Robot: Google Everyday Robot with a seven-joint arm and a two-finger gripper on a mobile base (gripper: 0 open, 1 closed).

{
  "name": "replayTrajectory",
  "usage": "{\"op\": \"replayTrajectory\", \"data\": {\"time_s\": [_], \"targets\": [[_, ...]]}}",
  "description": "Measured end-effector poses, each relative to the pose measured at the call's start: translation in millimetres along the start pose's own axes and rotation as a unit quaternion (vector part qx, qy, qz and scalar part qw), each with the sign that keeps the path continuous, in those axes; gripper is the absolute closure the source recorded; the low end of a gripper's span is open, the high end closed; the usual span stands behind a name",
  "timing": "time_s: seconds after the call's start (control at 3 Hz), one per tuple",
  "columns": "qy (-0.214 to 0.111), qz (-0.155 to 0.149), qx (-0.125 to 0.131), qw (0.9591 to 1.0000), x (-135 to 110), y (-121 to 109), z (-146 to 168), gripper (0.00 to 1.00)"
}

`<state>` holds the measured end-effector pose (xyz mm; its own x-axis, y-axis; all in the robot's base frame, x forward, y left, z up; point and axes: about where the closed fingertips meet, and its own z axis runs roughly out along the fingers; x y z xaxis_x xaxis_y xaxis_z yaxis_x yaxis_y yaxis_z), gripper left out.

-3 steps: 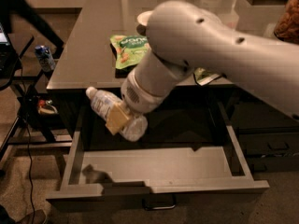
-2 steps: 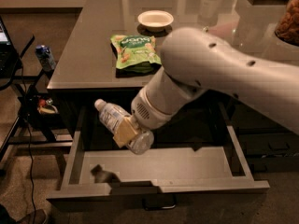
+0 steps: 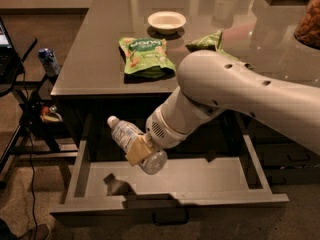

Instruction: Place blue plastic bottle into top drawer

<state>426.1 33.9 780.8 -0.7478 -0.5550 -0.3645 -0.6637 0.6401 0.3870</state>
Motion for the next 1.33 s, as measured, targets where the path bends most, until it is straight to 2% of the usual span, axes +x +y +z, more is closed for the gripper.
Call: {"op": "replayTrajectory", "data": {"time_s": [0.33,0.67,1.33], "targets": [[0.001,0.011,-0.009,0.9999,4,-4,8,1.00],[-0.009,0.039,-0.021,0.9990,17,-26,31,1.00],[-0.020,0.059,-0.025,0.9978,25,-66,59,1.00]]}}
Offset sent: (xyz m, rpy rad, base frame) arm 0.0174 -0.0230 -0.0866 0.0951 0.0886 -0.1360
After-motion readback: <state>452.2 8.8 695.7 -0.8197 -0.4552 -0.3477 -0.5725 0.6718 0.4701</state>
